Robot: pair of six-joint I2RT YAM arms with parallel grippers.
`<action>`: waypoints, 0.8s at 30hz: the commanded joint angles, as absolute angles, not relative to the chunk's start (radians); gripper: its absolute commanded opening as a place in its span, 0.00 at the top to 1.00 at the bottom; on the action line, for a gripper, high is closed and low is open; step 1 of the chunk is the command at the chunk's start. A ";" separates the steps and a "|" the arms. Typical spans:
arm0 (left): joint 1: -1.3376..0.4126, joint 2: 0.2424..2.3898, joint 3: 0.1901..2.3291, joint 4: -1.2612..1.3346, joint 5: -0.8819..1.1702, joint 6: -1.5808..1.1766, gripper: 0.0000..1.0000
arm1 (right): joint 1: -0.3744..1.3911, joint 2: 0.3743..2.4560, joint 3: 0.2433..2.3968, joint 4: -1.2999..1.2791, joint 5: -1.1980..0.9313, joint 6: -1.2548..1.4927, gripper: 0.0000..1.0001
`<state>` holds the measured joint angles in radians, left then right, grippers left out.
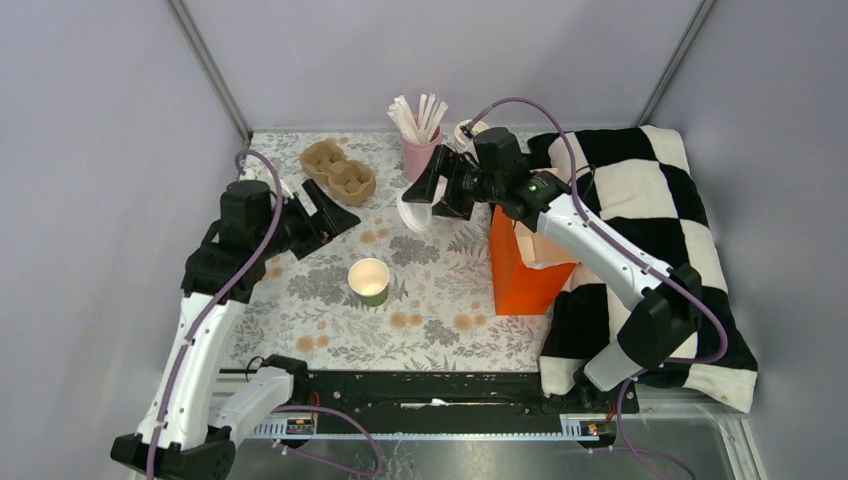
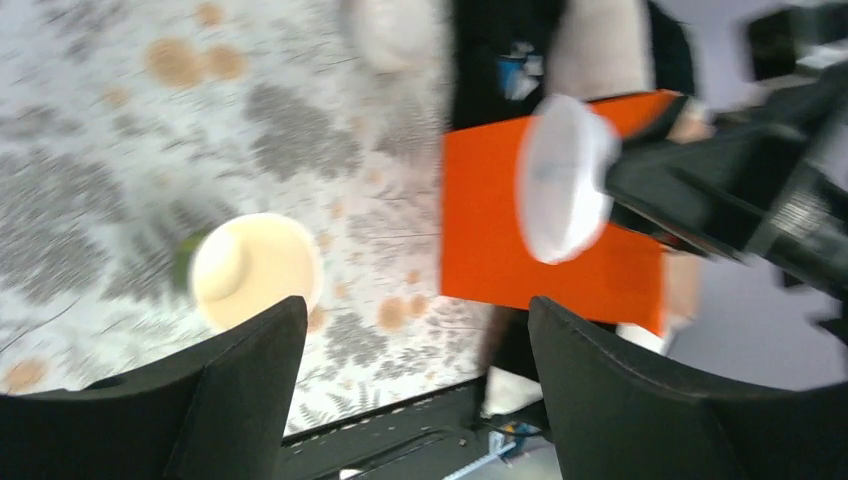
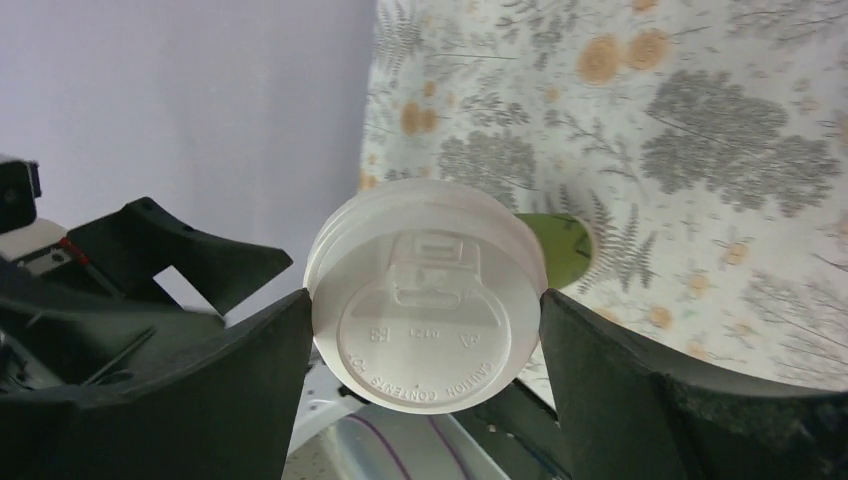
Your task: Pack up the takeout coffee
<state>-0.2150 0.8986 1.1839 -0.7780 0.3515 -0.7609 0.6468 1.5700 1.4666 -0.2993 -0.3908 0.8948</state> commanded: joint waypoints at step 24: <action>-0.405 1.373 0.958 -0.699 0.206 -0.678 0.77 | 0.779 1.511 1.546 -0.588 -0.165 0.504 0.12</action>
<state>-0.3592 1.3407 0.9558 -0.7979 0.1673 -0.6472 0.7662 1.5593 1.5383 -0.5713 -0.2104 0.5423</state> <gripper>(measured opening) 0.256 0.881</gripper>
